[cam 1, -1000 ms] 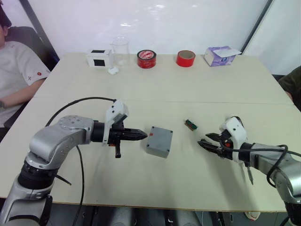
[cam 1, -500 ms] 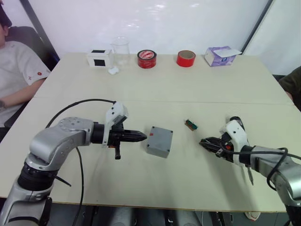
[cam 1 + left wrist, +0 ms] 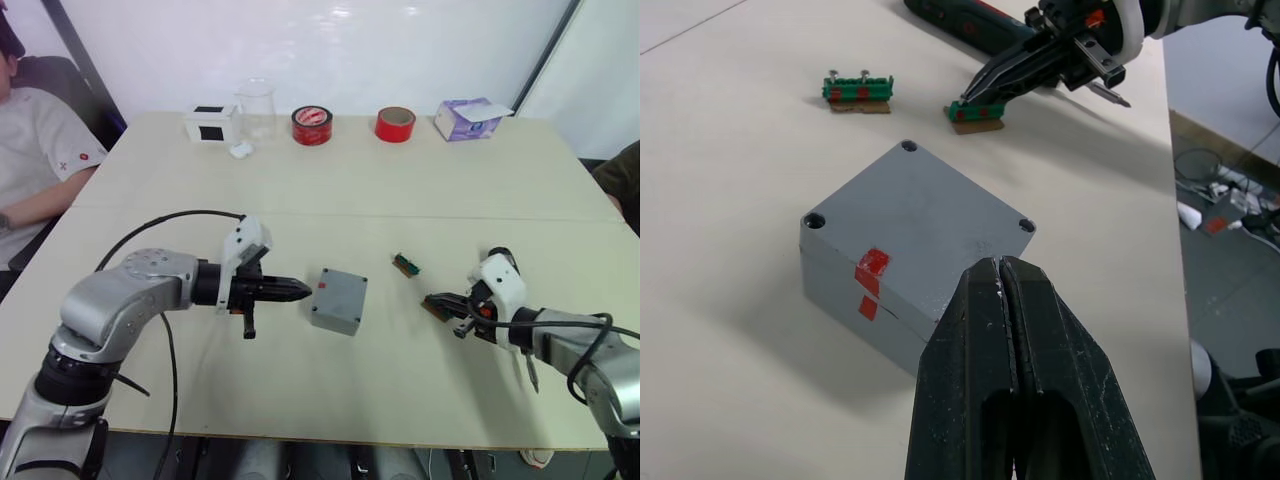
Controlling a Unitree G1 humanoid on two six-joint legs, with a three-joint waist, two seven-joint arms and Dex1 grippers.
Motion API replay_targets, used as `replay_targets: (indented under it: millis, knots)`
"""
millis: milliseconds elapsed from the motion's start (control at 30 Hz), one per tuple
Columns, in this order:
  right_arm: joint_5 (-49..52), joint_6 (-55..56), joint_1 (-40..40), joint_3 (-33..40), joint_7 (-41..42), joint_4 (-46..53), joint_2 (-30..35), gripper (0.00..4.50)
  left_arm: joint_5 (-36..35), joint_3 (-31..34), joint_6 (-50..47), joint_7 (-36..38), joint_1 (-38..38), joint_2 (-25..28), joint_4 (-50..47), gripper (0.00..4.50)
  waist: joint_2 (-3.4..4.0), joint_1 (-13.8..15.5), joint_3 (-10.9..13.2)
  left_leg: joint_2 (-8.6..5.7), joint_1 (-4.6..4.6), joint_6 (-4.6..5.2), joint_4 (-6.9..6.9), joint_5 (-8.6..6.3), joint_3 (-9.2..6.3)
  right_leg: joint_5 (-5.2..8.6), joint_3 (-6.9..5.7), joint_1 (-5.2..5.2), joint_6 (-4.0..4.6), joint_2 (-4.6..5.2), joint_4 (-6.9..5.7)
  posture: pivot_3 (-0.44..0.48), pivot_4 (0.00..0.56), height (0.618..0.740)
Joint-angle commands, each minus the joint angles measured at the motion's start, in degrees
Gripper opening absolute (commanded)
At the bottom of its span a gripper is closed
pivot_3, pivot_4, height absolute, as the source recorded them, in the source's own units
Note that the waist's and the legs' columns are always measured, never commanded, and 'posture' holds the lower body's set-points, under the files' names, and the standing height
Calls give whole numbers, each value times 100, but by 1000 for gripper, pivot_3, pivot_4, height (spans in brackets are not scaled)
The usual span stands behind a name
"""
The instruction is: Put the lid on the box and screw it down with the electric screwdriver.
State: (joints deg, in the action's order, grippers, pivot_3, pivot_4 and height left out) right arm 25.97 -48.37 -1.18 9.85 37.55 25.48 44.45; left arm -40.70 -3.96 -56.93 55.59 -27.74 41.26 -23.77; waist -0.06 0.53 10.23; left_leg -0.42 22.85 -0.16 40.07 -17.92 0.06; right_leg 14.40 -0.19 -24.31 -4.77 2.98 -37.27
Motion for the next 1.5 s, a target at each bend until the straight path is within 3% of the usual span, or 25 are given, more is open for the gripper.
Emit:
replay_targets:
  millis: [33, 133, 233, 633, 733, 867, 1500]
  knots:
    - [-45, 129, -51, 71, 30, 13, 75, 267, -90, 60, 66, -21, -8, 36, -162, 0, 0, 1, 0, 0, 0, 0, 0, 0, 0, 0, 0, 0, 0, 0, 0, 0, 150, 740]
    - [-57, 166, -30, 70, 53, 9, 89, 1035, -94, 55, 76, -23, -4, 38, -159, 0, 0, 1, 0, 0, 0, 0, 0, 0, 0, 0, 0, 0, 0, 0, 0, 0, 150, 740]
    - [-37, 176, -46, 93, 42, 7, 49, 2316, -101, 56, 75, -26, -2, 41, -160, 0, 0, -1, 0, 0, 0, 0, 0, 0, 0, 0, 0, 0, 0, 0, 0, 0, 150, 740]
    - [-2, 193, -184, -19, 58, -80, -22, 2316, -110, 68, 64, -42, 27, 54, -173, 0, 0, 2, 0, 0, 0, 0, 0, 0, 0, 0, 0, 0, 0, 0, 0, 0, 150, 740]
    - [-127, 326, -195, -165, 116, -146, 32, 1626, -115, 78, 59, -54, 44, 60, -189, 0, 0, -3, 0, 0, 0, 0, 0, 0, 0, 0, 0, 0, 0, 0, 0, 0, 150, 740]
    - [-230, 444, -230, -245, 124, -228, 23, 40, -130, 100, 46, -76, 52, 64, -203, 0, 0, -3, 0, 0, -1, 0, 0, 0, 0, 0, 0, 0, 0, 0, 0, 0, 150, 740]
    - [23, 310, -332, 57, 276, -25, 73, 40, -155, 42, 103, -89, 22, 75, -112, 0, 0, -1, 0, 1, -1, 0, 0, 0, 0, 0, 0, 0, 0, 0, 0, 0, 150, 740]
